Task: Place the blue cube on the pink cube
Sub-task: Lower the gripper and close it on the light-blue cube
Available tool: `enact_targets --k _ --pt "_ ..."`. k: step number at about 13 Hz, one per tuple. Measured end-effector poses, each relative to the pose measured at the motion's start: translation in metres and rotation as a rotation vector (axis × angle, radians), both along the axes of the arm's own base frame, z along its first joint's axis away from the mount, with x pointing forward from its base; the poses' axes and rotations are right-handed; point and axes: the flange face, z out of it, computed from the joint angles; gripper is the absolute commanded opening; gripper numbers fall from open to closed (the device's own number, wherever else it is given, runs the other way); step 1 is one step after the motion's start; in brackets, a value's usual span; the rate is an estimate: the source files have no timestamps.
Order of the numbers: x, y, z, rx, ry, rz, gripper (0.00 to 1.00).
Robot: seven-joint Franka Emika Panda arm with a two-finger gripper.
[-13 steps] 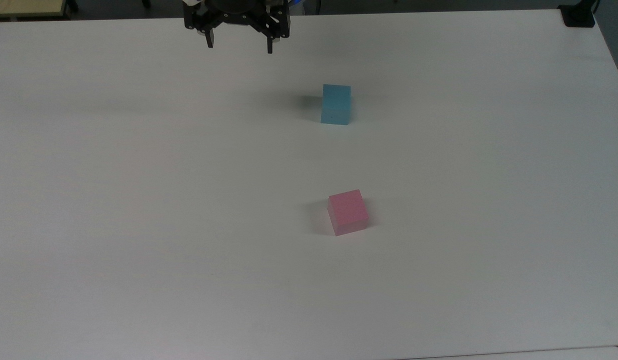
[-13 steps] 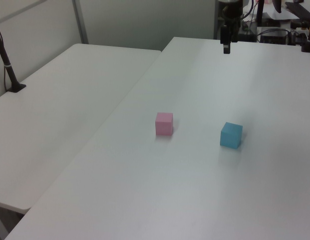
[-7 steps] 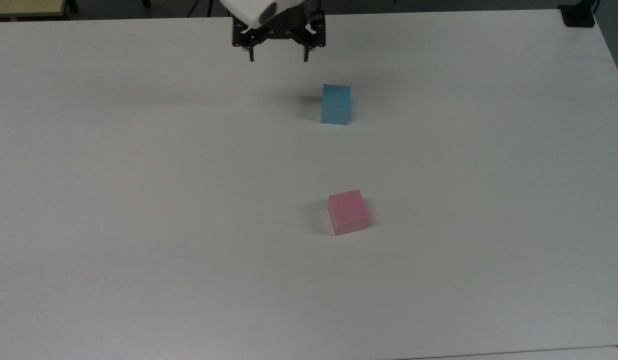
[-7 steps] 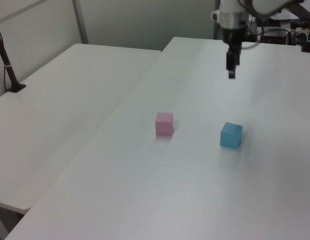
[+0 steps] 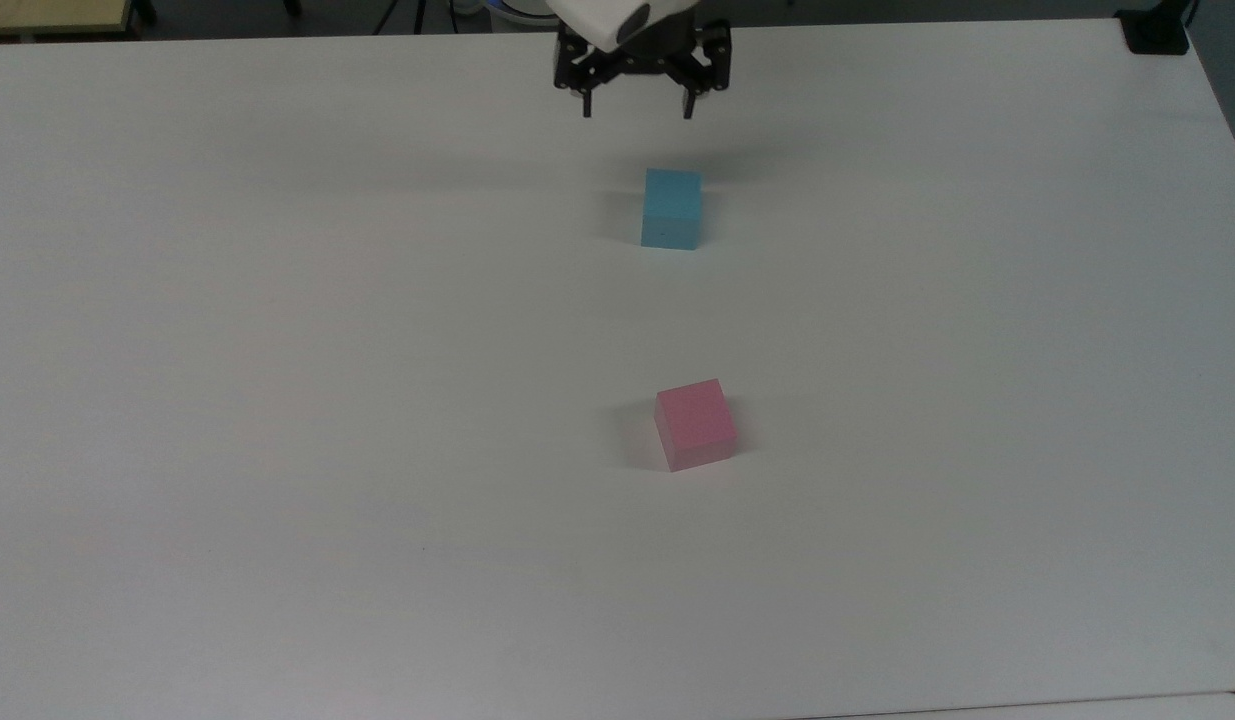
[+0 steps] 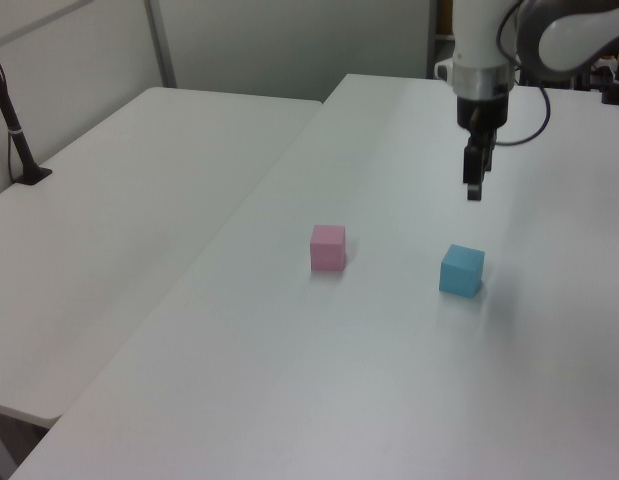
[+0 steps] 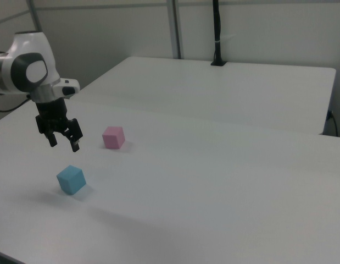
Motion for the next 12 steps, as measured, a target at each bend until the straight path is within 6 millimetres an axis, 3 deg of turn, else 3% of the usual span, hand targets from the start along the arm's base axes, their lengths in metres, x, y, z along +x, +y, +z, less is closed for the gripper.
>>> enact_targets --k 4,8,9,11,12 --pt "0.005 0.044 -0.071 -0.004 0.056 -0.013 1.00" --pt "0.016 0.051 -0.126 -0.049 0.068 -0.015 0.99" --pt "0.017 0.050 -0.135 -0.058 0.075 -0.013 0.80" --pt "0.017 0.050 -0.140 -0.065 0.080 -0.014 0.24" --pt "0.017 0.050 -0.140 -0.065 0.081 -0.014 0.06"
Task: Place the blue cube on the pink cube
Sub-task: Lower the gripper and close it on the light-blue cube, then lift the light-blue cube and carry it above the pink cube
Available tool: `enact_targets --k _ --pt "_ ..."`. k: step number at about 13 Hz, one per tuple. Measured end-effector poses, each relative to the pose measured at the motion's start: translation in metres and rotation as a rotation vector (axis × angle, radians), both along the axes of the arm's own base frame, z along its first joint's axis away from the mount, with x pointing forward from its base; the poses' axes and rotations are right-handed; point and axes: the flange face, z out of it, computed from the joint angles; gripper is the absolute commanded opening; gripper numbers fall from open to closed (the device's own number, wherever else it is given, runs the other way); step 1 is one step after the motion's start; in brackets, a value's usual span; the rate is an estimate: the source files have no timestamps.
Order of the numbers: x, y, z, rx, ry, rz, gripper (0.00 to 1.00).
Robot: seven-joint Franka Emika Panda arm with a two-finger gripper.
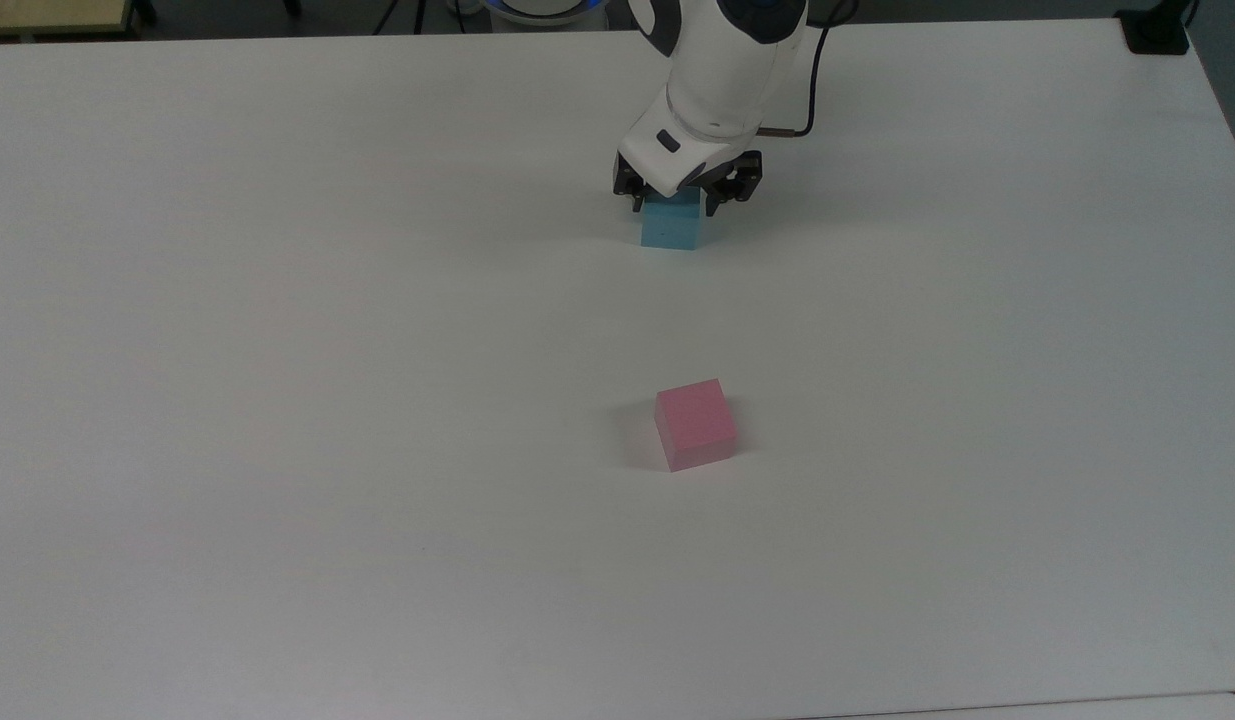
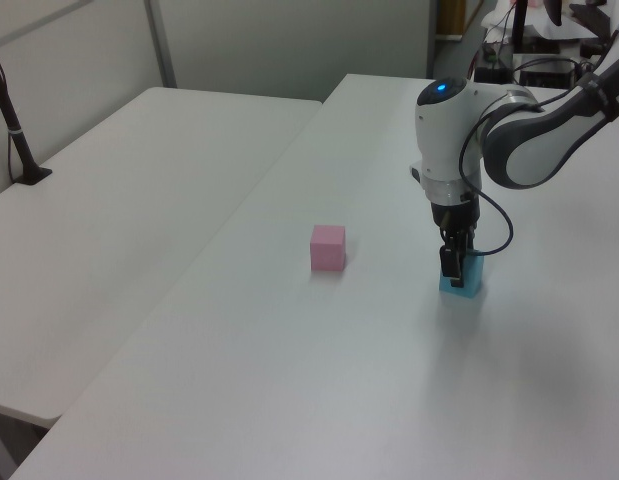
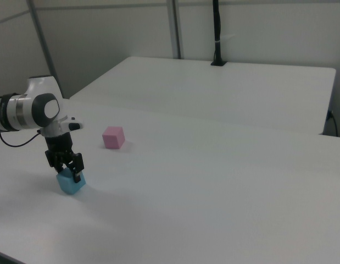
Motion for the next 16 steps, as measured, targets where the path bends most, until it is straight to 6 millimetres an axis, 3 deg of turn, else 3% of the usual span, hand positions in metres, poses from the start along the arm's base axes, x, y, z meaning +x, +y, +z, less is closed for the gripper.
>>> enact_targets --k 4,6,9,11,12,14,16 --pt "0.003 0.000 0.008 0.004 -0.016 -0.002 0.03" --pt "0.006 -0.007 0.050 0.001 -0.046 -0.009 0.03" --pt "0.006 -0.016 0.137 0.049 -0.008 0.013 0.05" --pt "0.014 -0.016 0.156 0.065 -0.035 0.017 0.07" --pt "0.023 -0.015 0.162 0.074 -0.050 0.014 0.07" --pt "0.063 -0.015 0.172 0.102 -0.093 -0.002 0.10" --pt "0.111 -0.025 0.162 0.093 -0.119 -0.022 0.12"
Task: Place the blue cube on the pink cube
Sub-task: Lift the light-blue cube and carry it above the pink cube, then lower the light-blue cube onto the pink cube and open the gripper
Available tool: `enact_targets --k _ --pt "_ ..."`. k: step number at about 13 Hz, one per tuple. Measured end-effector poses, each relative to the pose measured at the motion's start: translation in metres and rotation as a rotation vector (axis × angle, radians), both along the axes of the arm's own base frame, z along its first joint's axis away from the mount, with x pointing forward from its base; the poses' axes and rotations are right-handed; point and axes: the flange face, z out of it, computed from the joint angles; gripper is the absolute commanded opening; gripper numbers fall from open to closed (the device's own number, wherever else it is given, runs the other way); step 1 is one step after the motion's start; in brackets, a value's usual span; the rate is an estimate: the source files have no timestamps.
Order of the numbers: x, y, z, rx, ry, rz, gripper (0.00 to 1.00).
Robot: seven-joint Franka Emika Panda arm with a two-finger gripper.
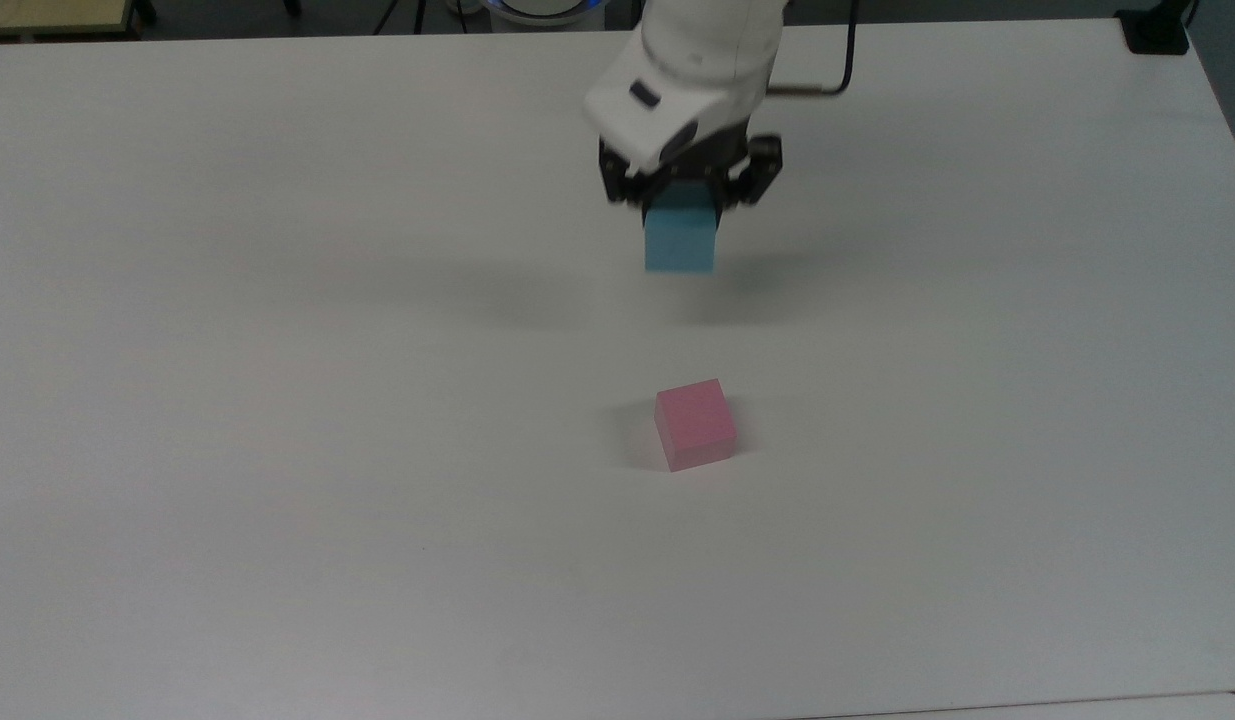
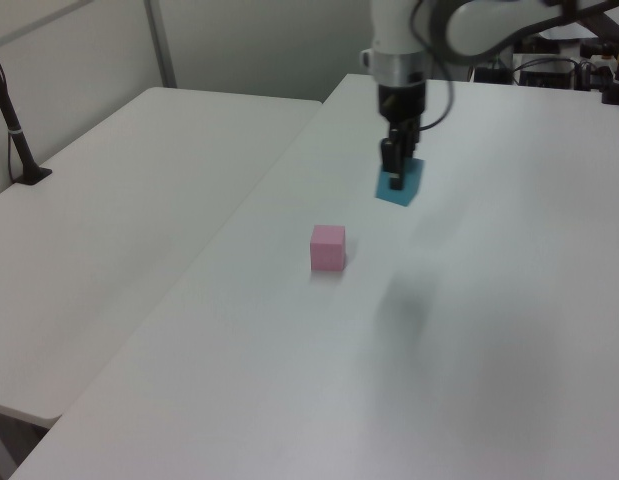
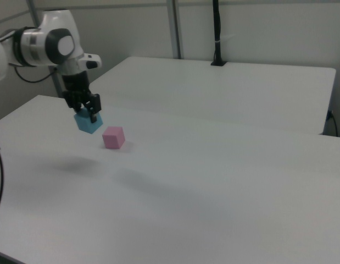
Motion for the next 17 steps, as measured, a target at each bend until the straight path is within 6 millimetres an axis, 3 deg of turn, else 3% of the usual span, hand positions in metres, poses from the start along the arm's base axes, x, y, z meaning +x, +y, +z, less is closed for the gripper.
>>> enact_targets --k 2,6,11,15,17 --pt "0.044 -0.006 -0.020 0.002 -0.015 -0.020 0.12" --pt "0.077 -0.013 -0.050 -0.003 -0.015 -0.041 0.12" --pt "0.085 0.017 -0.067 -0.023 -0.021 -0.009 0.17" --pt "0.096 0.017 -0.080 -0.030 -0.077 -0.020 0.21" --pt "0.097 0.019 -0.080 -0.031 -0.090 -0.018 0.35"
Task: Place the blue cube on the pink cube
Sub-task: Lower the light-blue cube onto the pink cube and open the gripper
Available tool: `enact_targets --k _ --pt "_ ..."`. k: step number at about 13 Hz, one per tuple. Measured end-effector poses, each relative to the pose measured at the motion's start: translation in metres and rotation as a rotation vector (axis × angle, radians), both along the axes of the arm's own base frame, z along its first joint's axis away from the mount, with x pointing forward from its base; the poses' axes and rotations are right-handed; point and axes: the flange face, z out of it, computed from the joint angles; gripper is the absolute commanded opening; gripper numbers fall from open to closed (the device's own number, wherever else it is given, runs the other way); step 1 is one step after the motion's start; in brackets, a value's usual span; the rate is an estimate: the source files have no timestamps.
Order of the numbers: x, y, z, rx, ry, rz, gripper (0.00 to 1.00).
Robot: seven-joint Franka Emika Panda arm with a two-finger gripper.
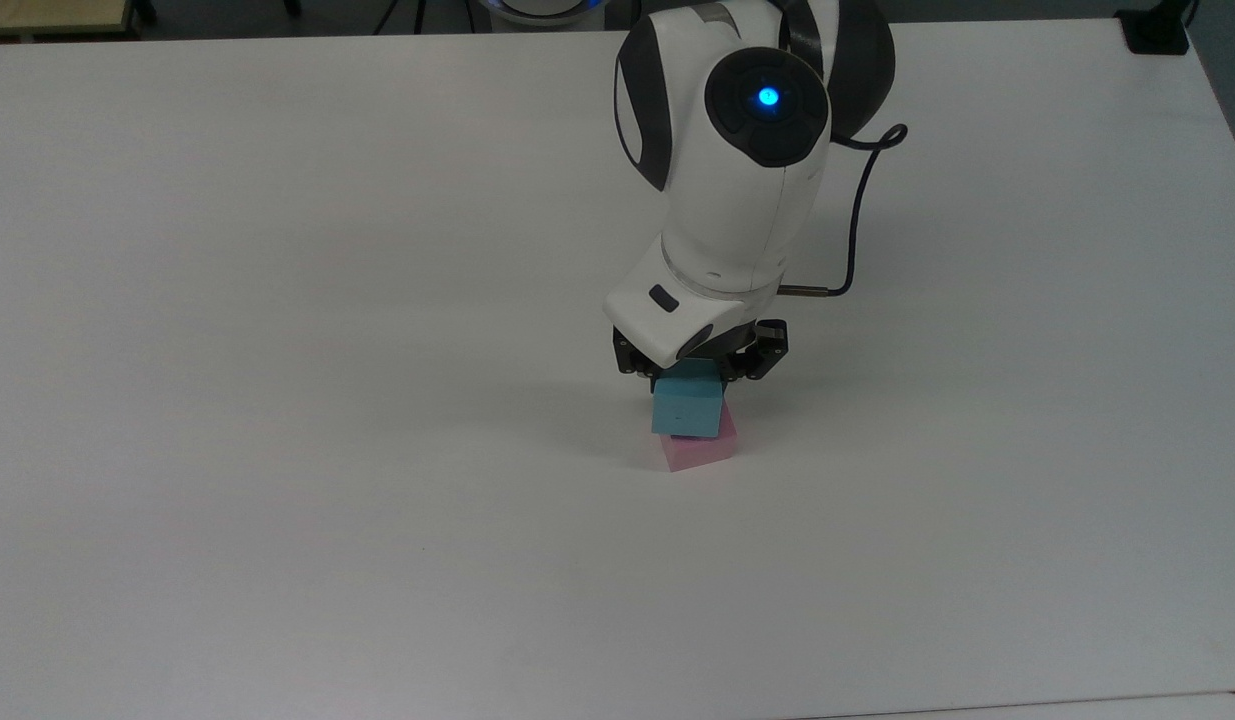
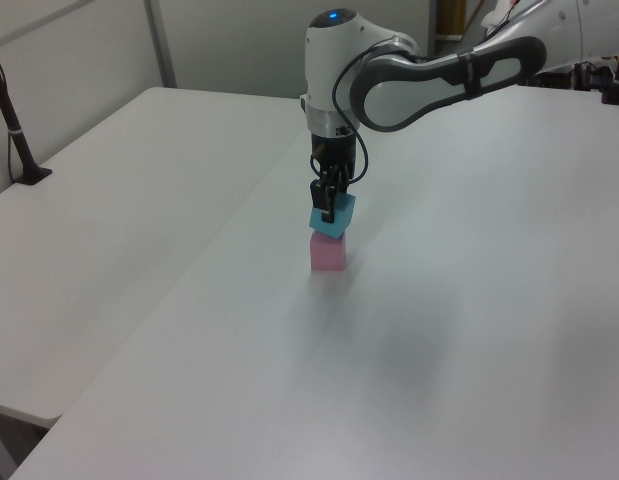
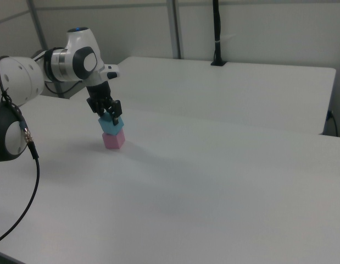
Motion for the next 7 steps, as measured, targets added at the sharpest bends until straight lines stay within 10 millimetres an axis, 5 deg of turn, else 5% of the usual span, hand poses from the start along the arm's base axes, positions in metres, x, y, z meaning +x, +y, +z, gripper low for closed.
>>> enact_targets --k 2,4,7 --pt "0.0000 0.0013 0.0009 0.001 -0.003 0.001 0.49" --pt "-0.0013 0.0064 0.0008 0.000 -0.003 0.008 1.00" --pt "-0.0022 0.0099 0.0007 0.000 -0.005 -0.012 1.00"
